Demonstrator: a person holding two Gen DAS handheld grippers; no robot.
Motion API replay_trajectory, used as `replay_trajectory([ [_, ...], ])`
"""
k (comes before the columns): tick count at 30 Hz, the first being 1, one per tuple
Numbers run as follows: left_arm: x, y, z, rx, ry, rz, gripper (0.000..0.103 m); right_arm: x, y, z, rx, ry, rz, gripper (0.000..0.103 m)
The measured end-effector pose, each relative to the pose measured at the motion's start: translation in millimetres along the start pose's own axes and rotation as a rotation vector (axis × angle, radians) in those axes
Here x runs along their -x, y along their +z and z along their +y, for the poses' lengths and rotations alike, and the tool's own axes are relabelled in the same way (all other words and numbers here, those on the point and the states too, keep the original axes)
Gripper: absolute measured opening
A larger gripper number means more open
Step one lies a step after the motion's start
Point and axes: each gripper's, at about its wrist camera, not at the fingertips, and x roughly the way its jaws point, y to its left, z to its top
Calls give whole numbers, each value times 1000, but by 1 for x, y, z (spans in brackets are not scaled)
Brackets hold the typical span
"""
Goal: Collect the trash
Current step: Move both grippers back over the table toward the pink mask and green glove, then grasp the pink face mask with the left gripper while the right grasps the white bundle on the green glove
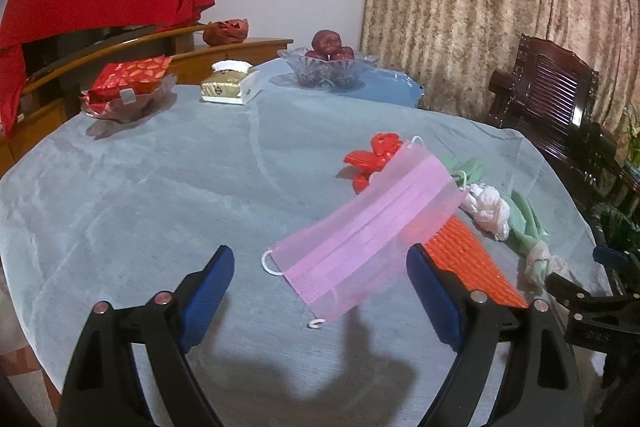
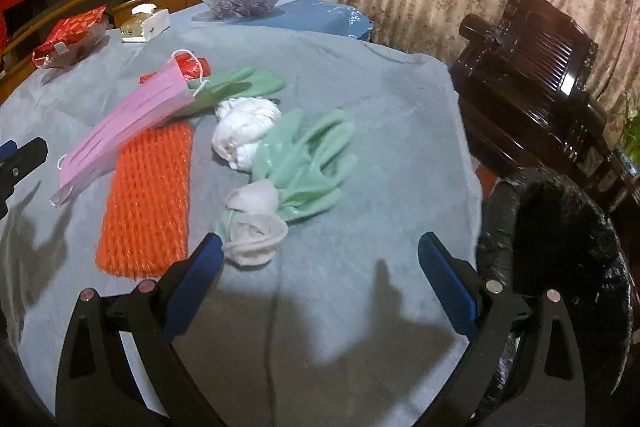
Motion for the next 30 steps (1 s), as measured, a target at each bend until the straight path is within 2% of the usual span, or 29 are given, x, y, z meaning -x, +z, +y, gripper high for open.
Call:
replay_trajectory([
  [2,0,-1,-4,-4,-4,2,86,-1,1,-1,-11,0,6,95],
  [6,2,-1,-8,-10,-7,2,86,-1,7,-2,-73,63,-11,95],
  [10,1,-1,-8,-5,-8,3,86,-6,15,5,-98,90,-7,95],
  [12,2,-1,-8,-6,-8,0,86,-9,21,8,-103,78,-5,95],
  [14,2,-1,-8,-5,-7,0,86,-15,23,10,-95,66,1,89],
  [16,1,-1,-8,-6,-7,0,86,-23,25,10,-98,80,27,74],
  [17,2,-1,-7,-5,-8,1,86,-27,25,10,-100,84,42,72],
  [19,2,-1,-8,-7,-10,1,86,-32,23,8,-116,119,64,68],
  [20,1,-1,-8,-10,-13,2,86,-32,21,7,-117,147,69,59],
  [23,-2,-2,-13,-34,-27,10,86,-30,21,11,-90,198,72,44],
  [27,-6,-2,-18,-55,-34,16,86,-23,24,9,-66,228,78,32],
  [30,-12,-1,-20,-58,-38,29,86,-16,22,3,-64,237,78,30],
])
